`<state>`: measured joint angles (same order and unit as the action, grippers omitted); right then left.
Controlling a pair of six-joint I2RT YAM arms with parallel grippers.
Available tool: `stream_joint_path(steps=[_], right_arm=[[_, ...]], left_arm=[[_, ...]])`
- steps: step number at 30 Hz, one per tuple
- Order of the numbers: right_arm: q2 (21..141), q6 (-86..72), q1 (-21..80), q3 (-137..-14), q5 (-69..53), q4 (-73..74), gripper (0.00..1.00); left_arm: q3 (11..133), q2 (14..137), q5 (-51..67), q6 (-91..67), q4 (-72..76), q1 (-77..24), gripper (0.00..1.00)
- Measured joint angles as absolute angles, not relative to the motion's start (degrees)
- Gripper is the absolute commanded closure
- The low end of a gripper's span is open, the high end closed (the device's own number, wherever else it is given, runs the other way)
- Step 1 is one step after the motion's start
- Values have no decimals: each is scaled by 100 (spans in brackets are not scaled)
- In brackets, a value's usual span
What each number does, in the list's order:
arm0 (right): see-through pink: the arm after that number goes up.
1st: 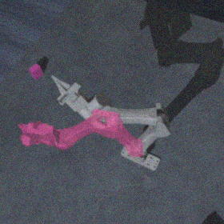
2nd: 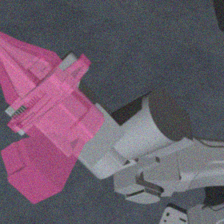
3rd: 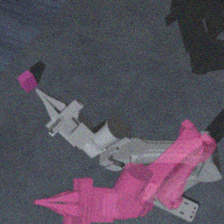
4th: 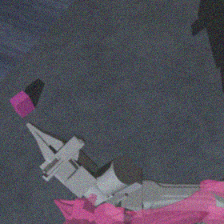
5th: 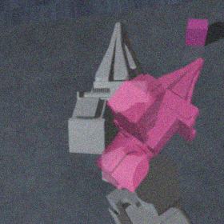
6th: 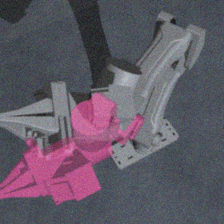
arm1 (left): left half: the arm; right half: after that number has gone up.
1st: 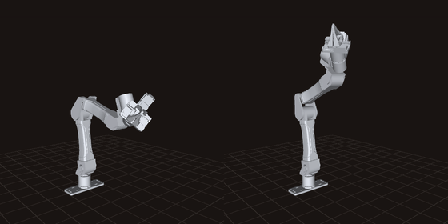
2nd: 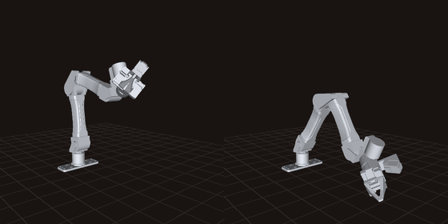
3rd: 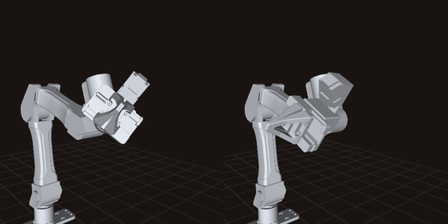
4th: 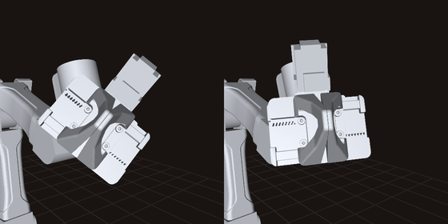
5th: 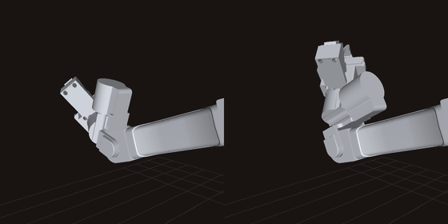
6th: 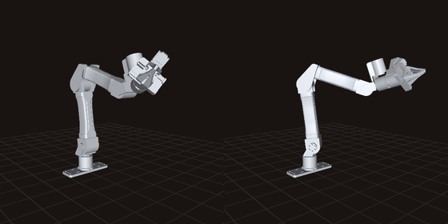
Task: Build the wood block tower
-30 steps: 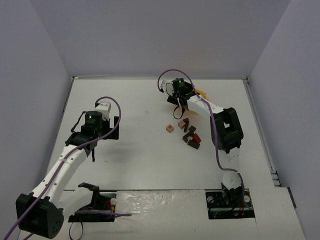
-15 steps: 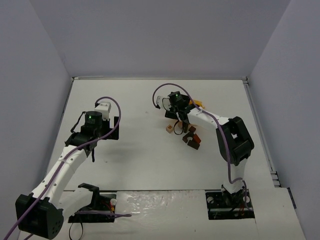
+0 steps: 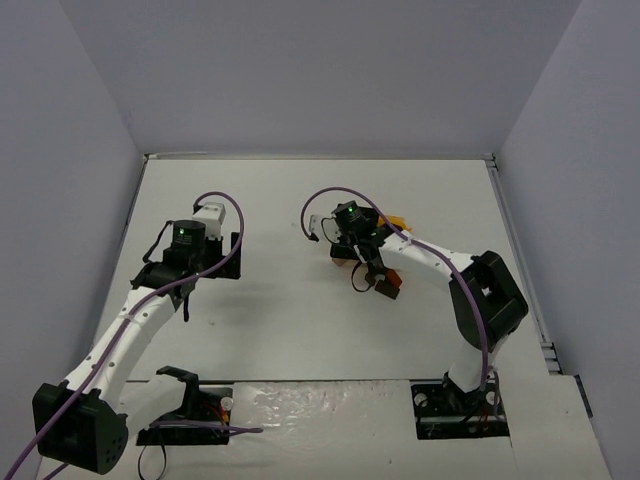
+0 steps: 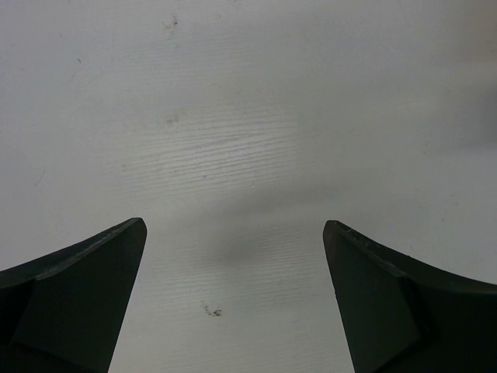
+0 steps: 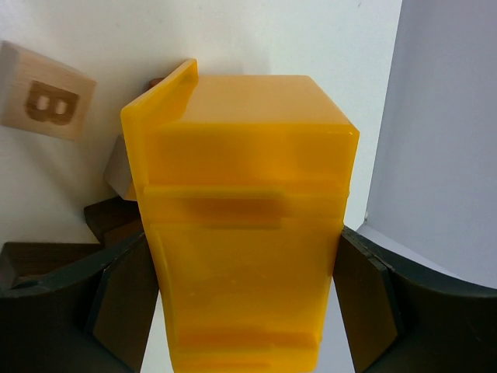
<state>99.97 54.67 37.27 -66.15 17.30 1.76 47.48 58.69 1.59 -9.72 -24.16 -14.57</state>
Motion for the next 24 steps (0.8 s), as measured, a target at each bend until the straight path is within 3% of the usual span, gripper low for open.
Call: stream_joint_path(steps=[24], right_arm=[[9535,5183,3832,-6417,1814,494,100]], left_arm=[[4751,5924,320,-972,-2418,-1457,3]])
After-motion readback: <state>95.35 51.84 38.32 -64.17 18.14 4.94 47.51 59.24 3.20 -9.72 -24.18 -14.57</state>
